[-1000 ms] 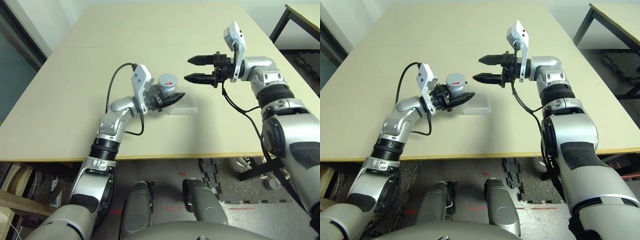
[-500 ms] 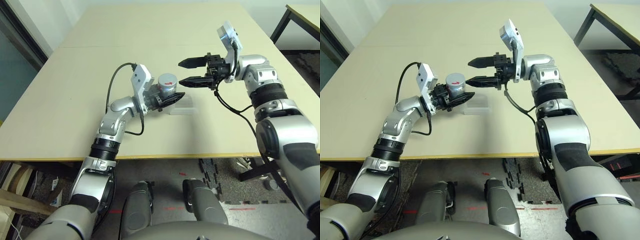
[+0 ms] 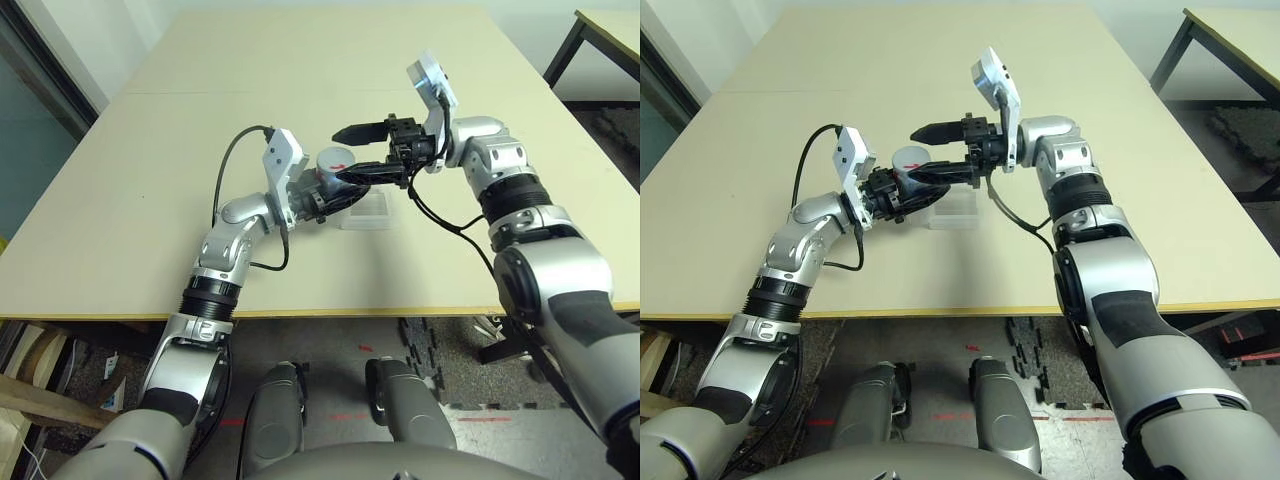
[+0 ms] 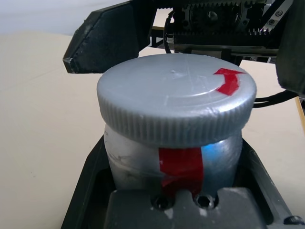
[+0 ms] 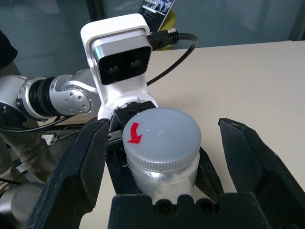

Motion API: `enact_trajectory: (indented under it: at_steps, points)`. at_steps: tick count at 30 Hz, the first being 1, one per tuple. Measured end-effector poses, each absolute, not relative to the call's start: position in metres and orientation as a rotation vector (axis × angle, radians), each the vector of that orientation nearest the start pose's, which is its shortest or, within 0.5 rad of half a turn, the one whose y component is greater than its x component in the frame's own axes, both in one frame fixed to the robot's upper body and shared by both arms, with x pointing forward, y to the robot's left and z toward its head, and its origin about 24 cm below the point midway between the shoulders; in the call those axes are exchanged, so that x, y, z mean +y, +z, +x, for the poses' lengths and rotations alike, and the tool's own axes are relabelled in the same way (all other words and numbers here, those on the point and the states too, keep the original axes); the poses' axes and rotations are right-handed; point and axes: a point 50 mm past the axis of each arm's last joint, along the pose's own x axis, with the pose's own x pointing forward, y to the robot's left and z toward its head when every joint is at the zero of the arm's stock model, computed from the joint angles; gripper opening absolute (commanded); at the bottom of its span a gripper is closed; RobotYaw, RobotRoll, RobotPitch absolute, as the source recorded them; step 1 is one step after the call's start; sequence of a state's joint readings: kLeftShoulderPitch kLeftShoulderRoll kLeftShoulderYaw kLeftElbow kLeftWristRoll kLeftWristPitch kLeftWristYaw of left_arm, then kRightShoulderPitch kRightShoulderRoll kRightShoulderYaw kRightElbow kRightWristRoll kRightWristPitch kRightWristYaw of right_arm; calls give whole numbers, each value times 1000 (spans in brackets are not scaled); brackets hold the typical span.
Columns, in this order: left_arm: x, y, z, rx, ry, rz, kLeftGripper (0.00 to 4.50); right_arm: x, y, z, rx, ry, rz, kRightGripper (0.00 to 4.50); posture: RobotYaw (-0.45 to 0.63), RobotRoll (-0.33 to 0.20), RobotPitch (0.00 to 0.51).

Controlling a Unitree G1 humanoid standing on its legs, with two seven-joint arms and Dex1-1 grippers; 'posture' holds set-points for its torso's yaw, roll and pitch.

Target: Pour the medicine from the bottle into the box.

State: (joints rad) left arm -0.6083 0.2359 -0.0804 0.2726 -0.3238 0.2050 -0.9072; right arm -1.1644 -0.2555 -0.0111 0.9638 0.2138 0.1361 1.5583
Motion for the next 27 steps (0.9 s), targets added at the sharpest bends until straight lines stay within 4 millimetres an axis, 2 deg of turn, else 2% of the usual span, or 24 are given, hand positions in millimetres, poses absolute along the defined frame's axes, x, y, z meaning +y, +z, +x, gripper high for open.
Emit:
enact_trajectory:
  at_steps: [10,13,16,17,23,27]
  points:
    - [103,140,330,-99,-1098,14,2650,-94,202,372,-6,1625,-76,4500,-171,0,107]
    - [103,140,330,-99,-1098,14,2650,-93,202,372,-5,1621,-78,3905,-171,0,107]
    - [103,140,330,-99,-1098,14,2650,-93,202,372,-10,1618,-82,2798,-171,0,107]
    - [103,140,330,-99,-1098,14,2650,-93,202,372,-11,1618,-83,2570,-171,0,107]
    - [103,141,330,-105,-1098,15,2650,-93,202,372,-10,1618,-52,2566,-170,0,106]
    - [102,142,330,-107,-1102,16,2650,-95,208,374,-40,1588,140,2566,-172,0,107]
